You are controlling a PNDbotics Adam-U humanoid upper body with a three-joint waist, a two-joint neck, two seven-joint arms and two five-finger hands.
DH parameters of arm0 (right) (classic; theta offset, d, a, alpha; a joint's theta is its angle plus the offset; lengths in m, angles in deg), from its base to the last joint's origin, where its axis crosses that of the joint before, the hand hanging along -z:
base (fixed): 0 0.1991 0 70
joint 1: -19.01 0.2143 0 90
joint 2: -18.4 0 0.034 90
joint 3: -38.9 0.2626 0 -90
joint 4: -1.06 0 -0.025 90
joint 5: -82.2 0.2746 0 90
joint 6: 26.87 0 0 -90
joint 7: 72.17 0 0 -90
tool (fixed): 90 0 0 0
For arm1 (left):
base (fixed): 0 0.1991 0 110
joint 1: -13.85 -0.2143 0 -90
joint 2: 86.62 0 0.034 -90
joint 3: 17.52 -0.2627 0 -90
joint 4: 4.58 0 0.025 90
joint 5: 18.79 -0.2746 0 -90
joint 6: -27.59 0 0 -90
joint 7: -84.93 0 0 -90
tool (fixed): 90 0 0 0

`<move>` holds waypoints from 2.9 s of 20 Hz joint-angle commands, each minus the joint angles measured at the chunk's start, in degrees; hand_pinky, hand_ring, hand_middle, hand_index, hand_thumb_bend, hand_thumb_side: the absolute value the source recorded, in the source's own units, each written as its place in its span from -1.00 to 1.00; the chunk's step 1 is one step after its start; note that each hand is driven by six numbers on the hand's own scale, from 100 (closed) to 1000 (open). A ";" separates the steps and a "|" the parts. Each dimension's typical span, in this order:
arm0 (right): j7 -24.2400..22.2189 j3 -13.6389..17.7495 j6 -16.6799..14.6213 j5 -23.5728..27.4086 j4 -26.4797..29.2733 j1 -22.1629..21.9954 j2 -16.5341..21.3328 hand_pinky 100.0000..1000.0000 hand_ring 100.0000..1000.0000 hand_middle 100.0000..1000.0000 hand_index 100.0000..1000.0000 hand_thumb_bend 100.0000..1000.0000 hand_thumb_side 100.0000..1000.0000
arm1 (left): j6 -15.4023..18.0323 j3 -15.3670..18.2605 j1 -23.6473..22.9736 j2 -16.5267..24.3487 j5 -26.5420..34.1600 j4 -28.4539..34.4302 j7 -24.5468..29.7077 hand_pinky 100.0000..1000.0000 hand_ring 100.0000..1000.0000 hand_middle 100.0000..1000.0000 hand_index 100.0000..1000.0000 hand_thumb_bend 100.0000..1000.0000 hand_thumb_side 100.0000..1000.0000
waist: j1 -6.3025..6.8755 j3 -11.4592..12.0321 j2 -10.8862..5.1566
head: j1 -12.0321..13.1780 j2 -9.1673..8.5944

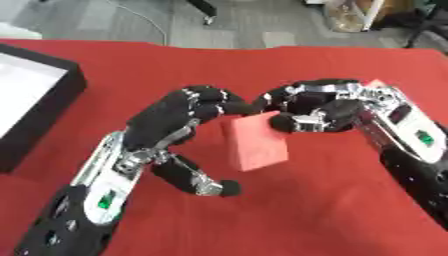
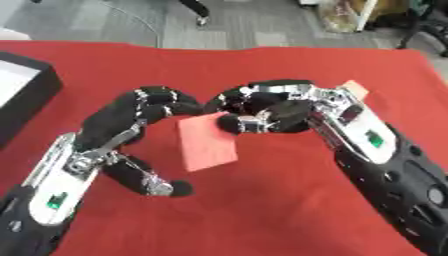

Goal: Pick up the objects with one hand, pass them to the other hand, and then place them into the box on the other side of the table.

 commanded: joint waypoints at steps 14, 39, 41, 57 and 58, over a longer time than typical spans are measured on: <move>-0.93 0.82 0.65 0.77 1.22 0.79 0.57 0.21 0.40 -0.22 -0.36 -1.00 -0.48 | -3.24 -0.18 0.83 -0.93 -2.51 -0.10 -5.70 0.20 0.04 0.15 0.55 0.00 -0.08 | -0.38 -0.35 -0.08 | -0.16 -0.23; -2.82 0.81 1.63 2.72 2.22 0.65 0.57 0.20 0.41 -0.19 -0.34 -1.00 -0.35 | -2.49 -0.47 0.89 -1.53 -5.34 -0.88 -12.51 0.01 -0.23 -0.21 0.18 -1.00 -0.35 | -0.25 -0.74 -0.27 | -0.02 -0.35; -2.82 0.82 1.66 2.84 2.06 0.67 0.51 0.21 0.43 -0.14 -0.28 -1.00 -0.28 | -2.28 -0.48 0.86 -1.55 -5.30 -0.85 -13.57 0.00 -0.25 -0.24 0.15 -1.00 -0.36 | -0.23 -0.78 -0.24 | -0.02 -0.29; 15.46 3.65 1.36 12.80 -1.65 0.79 -0.42 0.40 0.89 0.91 0.73 -1.00 0.52 | -0.18 0.15 0.81 -0.70 -7.73 1.42 -22.47 0.02 -0.24 -0.24 0.11 -1.00 -0.36 | 0.50 -1.79 -0.27 | 0.70 -0.19; 17.78 3.87 1.38 13.79 -1.75 0.82 -0.42 0.40 0.89 0.92 0.73 -1.00 0.52 | -0.12 0.15 0.79 -0.60 -8.24 1.64 -22.83 0.03 -0.24 -0.24 0.11 -1.00 -0.36 | 0.62 -1.88 -0.30 | 0.80 -0.16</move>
